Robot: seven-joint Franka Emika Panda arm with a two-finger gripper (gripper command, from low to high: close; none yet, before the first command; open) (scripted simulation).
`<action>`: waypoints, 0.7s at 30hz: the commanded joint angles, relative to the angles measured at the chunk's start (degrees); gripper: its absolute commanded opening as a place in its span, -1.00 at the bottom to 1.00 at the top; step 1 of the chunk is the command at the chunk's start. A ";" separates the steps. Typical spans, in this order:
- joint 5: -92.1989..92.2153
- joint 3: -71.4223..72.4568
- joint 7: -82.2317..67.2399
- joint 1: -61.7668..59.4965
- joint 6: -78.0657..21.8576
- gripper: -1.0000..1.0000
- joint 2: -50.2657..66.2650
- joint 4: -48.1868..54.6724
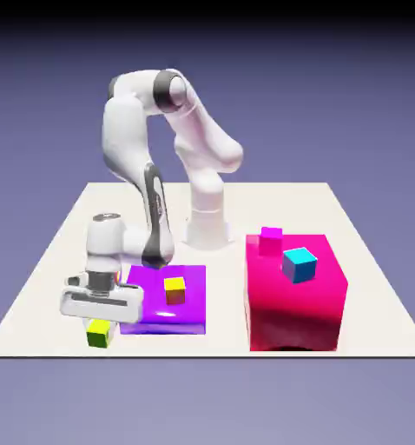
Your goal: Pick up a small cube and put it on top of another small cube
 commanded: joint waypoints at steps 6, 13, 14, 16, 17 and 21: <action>1.36 4.08 12.75 5.86 -9.66 -1.00 -12.46 -3.12; 3.16 8.52 29.48 14.60 -21.62 -1.00 -27.00 -6.04; 3.41 9.16 31.87 15.85 -23.32 -1.00 -29.07 -6.46; 3.93 10.43 36.65 18.34 -26.74 -1.00 -33.22 -7.30; 4.19 11.06 39.04 19.59 -28.45 -1.00 -35.30 -7.71; 5.21 13.60 48.60 24.58 -35.29 -1.00 -43.61 -9.38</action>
